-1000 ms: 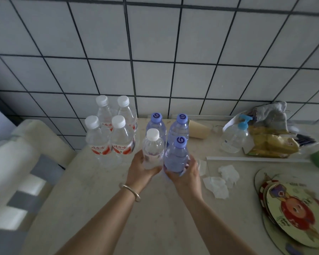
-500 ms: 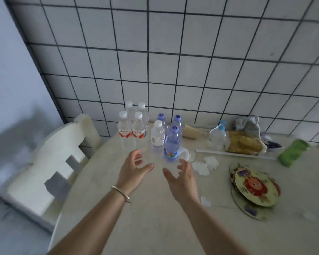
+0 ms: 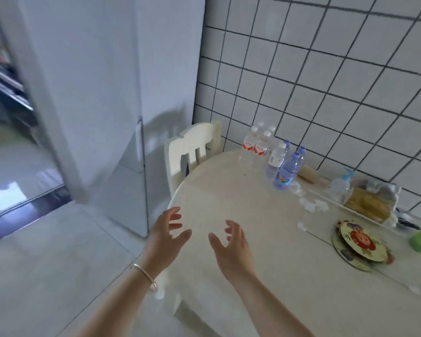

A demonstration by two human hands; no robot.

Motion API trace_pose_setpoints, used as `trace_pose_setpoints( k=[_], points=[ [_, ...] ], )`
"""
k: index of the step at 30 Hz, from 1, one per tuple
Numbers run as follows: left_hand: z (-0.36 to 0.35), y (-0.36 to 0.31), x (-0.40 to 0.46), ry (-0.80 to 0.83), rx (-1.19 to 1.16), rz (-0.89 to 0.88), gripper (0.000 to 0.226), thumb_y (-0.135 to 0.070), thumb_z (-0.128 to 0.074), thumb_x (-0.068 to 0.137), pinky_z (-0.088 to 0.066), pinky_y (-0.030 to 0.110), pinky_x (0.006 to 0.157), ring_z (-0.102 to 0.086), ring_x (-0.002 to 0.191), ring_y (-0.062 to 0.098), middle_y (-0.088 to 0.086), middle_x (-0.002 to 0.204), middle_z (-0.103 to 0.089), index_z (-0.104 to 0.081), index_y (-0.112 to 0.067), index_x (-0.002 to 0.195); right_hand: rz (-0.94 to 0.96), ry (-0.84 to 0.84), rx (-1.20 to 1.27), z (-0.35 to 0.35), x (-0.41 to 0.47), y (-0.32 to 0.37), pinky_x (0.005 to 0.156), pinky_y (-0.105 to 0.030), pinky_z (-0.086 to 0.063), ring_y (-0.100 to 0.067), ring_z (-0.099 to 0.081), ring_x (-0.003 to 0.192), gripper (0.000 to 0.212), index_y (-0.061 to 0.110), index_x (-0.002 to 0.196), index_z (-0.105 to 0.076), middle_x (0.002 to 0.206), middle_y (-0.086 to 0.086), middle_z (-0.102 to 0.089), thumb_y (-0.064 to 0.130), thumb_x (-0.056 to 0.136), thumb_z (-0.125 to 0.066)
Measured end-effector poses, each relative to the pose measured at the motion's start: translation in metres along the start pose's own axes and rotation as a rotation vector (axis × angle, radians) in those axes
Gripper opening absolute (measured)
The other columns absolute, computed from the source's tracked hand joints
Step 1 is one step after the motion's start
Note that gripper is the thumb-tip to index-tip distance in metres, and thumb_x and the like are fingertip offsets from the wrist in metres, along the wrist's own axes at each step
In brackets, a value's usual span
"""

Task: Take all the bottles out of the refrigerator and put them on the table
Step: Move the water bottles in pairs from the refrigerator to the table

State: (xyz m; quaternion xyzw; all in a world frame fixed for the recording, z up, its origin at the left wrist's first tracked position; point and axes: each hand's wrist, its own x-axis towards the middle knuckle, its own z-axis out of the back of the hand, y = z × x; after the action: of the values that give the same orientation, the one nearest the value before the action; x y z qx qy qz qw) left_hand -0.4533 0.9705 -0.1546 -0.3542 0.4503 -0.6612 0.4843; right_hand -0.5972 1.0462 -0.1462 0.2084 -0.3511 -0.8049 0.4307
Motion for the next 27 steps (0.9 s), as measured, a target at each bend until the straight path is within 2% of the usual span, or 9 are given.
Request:
trace_pose_setpoints(
  k=[2, 5, 6, 9, 13, 16, 20, 25, 27],
  points=[
    [0.039, 0.01, -0.03, -0.055, 0.015, 0.011, 0.052, -0.017, -0.073, 0.08, -0.047, 0.018, 0.078, -0.06, 0.096, 0.011, -0.007, 0.106, -0.058, -0.049, -0.019, 0.126, 0.05, 0.104, -0.039, -0.024, -0.034, 0.022, 0.101, -0.031, -0.04, -0.014, -0.048, 0.123, 0.057, 0.026, 0.136, -0.034, 0.134, 0.004, -0.047, 0.044, 0.086, -0.056],
    [0.098, 0.026, -0.066, -0.133, 0.019, 0.046, 0.051, -0.02, -0.074, 0.079, -0.053, 0.037, 0.088, -0.062, 0.101, 0.02, 0.001, 0.11, -0.063, -0.052, -0.021, 0.124, 0.172, 0.241, -0.088, -0.064, -0.075, 0.058, 0.103, -0.029, -0.037, -0.015, -0.044, 0.126, 0.061, 0.023, 0.139, -0.031, 0.139, 0.002, -0.043, 0.045, 0.086, -0.055],
    [0.119, 0.031, -0.076, -0.162, 0.021, 0.055, 0.051, -0.021, -0.074, 0.079, -0.053, 0.037, 0.088, -0.062, 0.101, 0.019, 0.002, 0.111, -0.063, -0.051, -0.021, 0.125, 0.209, 0.273, -0.097, -0.077, -0.087, 0.071, 0.103, -0.029, -0.036, -0.016, -0.043, 0.127, 0.063, 0.021, 0.139, -0.031, 0.14, 0.002, -0.042, 0.045, 0.086, -0.055],
    [0.188, 0.045, -0.1, -0.255, 0.046, 0.029, 0.05, -0.016, -0.072, 0.081, -0.048, 0.013, 0.074, -0.061, 0.092, 0.011, 0.0, 0.109, -0.06, -0.05, -0.018, 0.126, 0.295, 0.35, -0.091, -0.119, -0.119, 0.118, 0.105, -0.032, -0.036, -0.017, -0.042, 0.128, 0.066, 0.02, 0.14, -0.031, 0.141, 0.001, -0.042, 0.049, 0.086, -0.054],
    [0.289, 0.07, -0.125, -0.369, 0.084, 0.01, 0.048, -0.015, -0.07, 0.082, -0.046, 0.006, 0.063, -0.061, 0.087, 0.009, -0.001, 0.106, -0.06, -0.051, -0.015, 0.126, 0.38, 0.407, -0.061, -0.18, -0.154, 0.186, 0.104, -0.035, -0.04, -0.017, -0.043, 0.126, 0.062, 0.022, 0.139, -0.03, 0.141, 0.0, -0.041, 0.048, 0.088, -0.052],
    [0.361, 0.091, -0.136, -0.41, 0.085, 0.016, 0.046, -0.015, -0.07, 0.083, -0.047, 0.008, 0.064, -0.063, 0.089, 0.012, 0.0, 0.107, -0.062, -0.051, -0.017, 0.125, 0.382, 0.401, -0.024, -0.225, -0.171, 0.236, 0.101, -0.033, -0.042, -0.016, -0.045, 0.125, 0.061, 0.021, 0.139, -0.03, 0.14, -0.001, -0.041, 0.047, 0.089, -0.053],
    [0.443, 0.107, -0.124, -0.385, 0.103, -0.006, 0.047, -0.015, -0.069, 0.083, -0.048, 0.015, 0.068, -0.065, 0.093, 0.019, -0.001, 0.105, -0.061, -0.05, -0.016, 0.126, 0.361, 0.36, 0.037, -0.28, -0.187, 0.304, 0.097, -0.034, -0.043, -0.017, -0.047, 0.121, 0.058, 0.019, 0.136, -0.033, 0.137, -0.003, -0.044, 0.043, 0.088, -0.055],
    [0.508, 0.114, -0.08, -0.347, -0.041, -0.038, 0.04, -0.01, -0.068, 0.083, -0.049, 0.023, 0.071, -0.065, 0.089, 0.019, -0.003, 0.099, -0.062, -0.05, -0.025, 0.116, 0.384, 0.24, 0.081, -0.325, -0.181, 0.369, 0.095, -0.035, -0.046, -0.015, -0.052, 0.113, 0.052, 0.02, 0.133, -0.038, 0.13, -0.001, -0.05, 0.039, 0.088, -0.056],
    [0.525, 0.117, -0.056, -0.318, -0.136, -0.015, 0.04, -0.01, -0.066, 0.085, -0.049, 0.025, 0.076, -0.064, 0.092, 0.021, 0.003, 0.105, -0.062, -0.05, -0.018, 0.121, 0.386, 0.174, 0.114, -0.334, -0.165, 0.391, 0.093, -0.035, -0.046, -0.015, -0.053, 0.11, 0.048, 0.02, 0.13, -0.041, 0.126, 0.0, -0.053, 0.036, 0.089, -0.056]
  ],
)
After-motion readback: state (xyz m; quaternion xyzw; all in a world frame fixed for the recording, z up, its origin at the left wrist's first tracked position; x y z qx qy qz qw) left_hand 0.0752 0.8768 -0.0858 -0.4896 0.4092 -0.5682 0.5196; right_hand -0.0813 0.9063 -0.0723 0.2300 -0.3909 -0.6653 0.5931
